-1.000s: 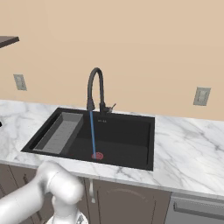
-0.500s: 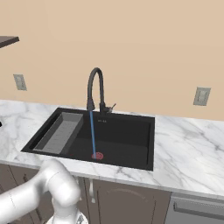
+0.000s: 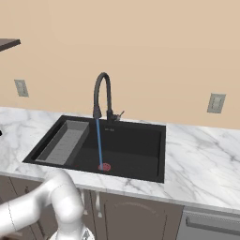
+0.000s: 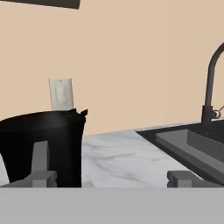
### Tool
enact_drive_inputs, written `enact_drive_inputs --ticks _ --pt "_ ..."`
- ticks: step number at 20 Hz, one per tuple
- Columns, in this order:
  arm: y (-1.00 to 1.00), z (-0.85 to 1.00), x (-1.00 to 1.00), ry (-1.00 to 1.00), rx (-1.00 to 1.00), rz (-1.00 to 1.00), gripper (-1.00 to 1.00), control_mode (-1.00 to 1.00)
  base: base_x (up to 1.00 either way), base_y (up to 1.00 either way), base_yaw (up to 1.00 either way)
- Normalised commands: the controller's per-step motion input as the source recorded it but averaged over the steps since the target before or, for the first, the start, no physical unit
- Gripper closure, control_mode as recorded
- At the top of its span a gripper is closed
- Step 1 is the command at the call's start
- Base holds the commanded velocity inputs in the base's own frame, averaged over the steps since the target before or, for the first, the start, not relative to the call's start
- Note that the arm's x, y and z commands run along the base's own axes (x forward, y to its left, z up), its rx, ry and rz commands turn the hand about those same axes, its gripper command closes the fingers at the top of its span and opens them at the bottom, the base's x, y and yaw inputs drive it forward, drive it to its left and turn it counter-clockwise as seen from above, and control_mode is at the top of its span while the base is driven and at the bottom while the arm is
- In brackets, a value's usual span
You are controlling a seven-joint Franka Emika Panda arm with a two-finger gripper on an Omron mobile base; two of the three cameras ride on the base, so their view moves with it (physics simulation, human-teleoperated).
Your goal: Turn on the sink faucet and place the jug under the water for a few seconds to fill it up.
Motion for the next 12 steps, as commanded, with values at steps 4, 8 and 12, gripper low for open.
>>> enact_drive_inputs --ticks 4,8,12 --pt "0.15 -0.2 0.39 0.0 0.0 0.0 -1.0 -1.0 0.0 0.0 0.0" --pt "0.21 -0.24 0.32 0.0 0.0 0.0 -1.0 -1.0 0.0 0.0 0.0" --pt "0.31 -0.23 0.25 0.0 0.0 0.0 -1.0 -1.0 0.0 0.0 0.0"
